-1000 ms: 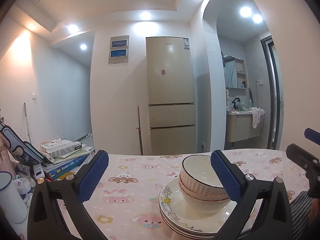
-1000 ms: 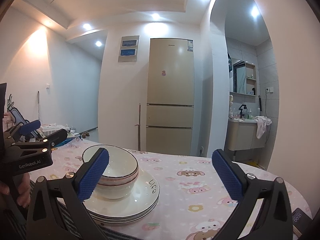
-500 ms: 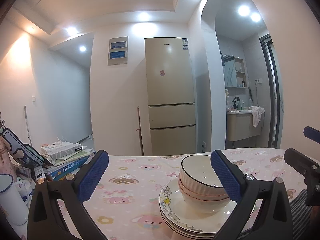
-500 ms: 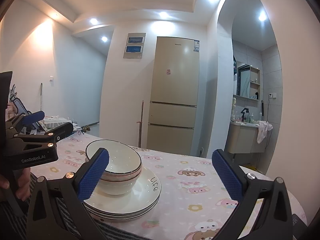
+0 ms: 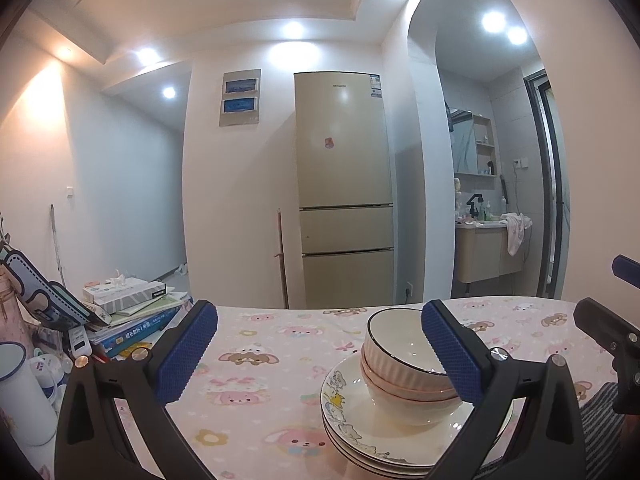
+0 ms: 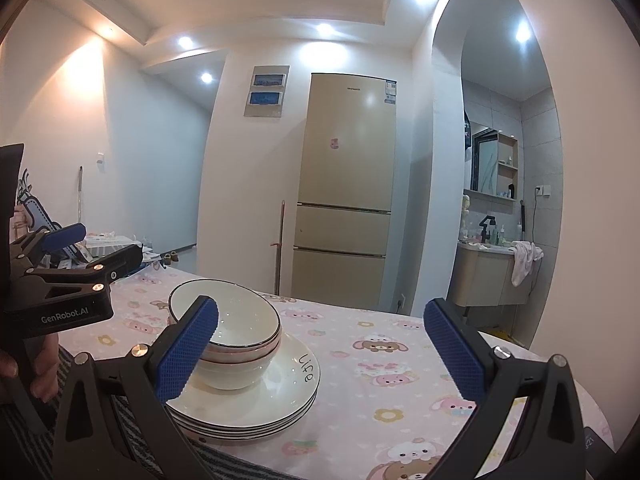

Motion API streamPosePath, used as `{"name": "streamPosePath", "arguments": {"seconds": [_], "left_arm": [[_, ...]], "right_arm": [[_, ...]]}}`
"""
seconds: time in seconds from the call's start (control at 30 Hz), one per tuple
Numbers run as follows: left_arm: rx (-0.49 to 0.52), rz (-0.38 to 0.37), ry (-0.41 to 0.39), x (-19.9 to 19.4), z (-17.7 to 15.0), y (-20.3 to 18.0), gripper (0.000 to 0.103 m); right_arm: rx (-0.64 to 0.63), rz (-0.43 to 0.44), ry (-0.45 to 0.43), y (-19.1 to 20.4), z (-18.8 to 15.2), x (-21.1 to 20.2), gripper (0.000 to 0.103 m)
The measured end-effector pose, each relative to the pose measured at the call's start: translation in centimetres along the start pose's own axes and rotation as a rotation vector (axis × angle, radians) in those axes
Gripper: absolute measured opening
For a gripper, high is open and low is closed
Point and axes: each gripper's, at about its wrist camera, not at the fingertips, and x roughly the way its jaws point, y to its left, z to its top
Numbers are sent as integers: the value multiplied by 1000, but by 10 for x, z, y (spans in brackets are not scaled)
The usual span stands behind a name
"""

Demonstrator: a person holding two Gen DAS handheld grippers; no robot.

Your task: Organize plates and bowls

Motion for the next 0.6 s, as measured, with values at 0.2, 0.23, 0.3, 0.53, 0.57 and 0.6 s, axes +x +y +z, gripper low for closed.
{"name": "streamPosePath", "arguments": {"seconds": [0.2, 0.23, 0.3, 0.53, 0.57, 0.6], "left_arm": [[15, -15, 2, 0, 0, -2, 103], [16, -14, 1, 0, 0, -3, 103], [16, -13, 3, 0, 0, -3, 103], [19, -9, 11, 2, -1, -3, 103], [19, -9, 14, 2, -1, -3, 103], [18, -9, 15, 2, -2, -3, 103]], "right_arm": [[35, 15, -13, -6, -1, -4, 103], [42, 19, -16, -9, -2, -4, 103], [50, 20, -8, -11, -2, -2, 103], [52, 19, -2, -11, -2, -1, 103], [52, 19, -2, -11, -2, -1, 103], [53, 19, -3, -11, -1, -1, 103]]}}
